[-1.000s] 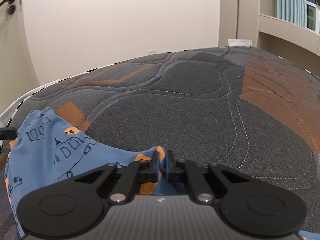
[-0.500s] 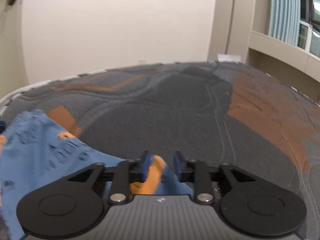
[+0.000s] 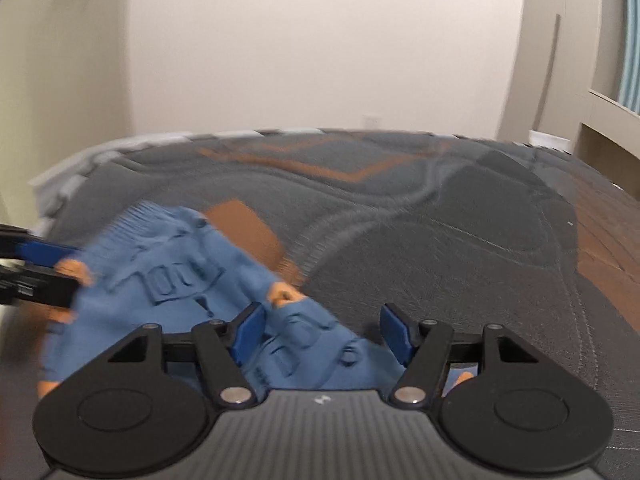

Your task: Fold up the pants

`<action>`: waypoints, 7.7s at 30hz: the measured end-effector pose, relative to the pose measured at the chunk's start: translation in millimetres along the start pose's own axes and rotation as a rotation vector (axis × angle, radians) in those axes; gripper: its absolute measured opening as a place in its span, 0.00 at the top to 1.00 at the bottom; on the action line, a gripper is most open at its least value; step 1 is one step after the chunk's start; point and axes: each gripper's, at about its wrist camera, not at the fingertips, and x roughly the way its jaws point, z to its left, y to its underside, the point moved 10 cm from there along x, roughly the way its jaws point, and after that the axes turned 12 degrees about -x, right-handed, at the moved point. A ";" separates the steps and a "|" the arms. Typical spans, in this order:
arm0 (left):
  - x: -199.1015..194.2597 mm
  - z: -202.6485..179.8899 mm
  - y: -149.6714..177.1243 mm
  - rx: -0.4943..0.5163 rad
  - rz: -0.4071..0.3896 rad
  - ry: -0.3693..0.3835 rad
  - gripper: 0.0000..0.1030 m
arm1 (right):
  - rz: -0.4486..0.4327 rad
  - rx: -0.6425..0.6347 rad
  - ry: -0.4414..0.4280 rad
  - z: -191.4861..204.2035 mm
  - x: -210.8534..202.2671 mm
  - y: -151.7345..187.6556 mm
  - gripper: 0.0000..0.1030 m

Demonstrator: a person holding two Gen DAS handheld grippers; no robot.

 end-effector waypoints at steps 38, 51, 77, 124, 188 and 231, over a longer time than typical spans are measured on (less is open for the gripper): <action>29.1 -230.7 65.8 0.437 -0.023 0.131 0.01 | -0.004 0.485 0.577 -118.6 -303.1 240.2 0.00; 111.9 -365.4 154.7 0.643 0.089 0.203 0.01 | -0.138 0.949 0.475 -190.3 -350.1 364.9 0.27; 116.9 -351.4 100.8 0.163 0.133 0.455 0.01 | -0.142 0.686 0.677 -194.7 -346.6 312.0 0.87; 167.2 -305.3 154.9 -0.069 0.526 0.364 0.89 | 0.115 -0.026 0.565 -40.4 -217.4 201.5 0.84; 121.0 -186.3 55.3 0.206 0.078 0.033 0.22 | 0.198 0.194 0.740 -211.1 -146.0 203.7 0.01; -0.2 3.8 5.7 -0.253 -0.111 -0.003 0.68 | 0.053 0.036 0.575 -32.0 -115.1 113.1 0.00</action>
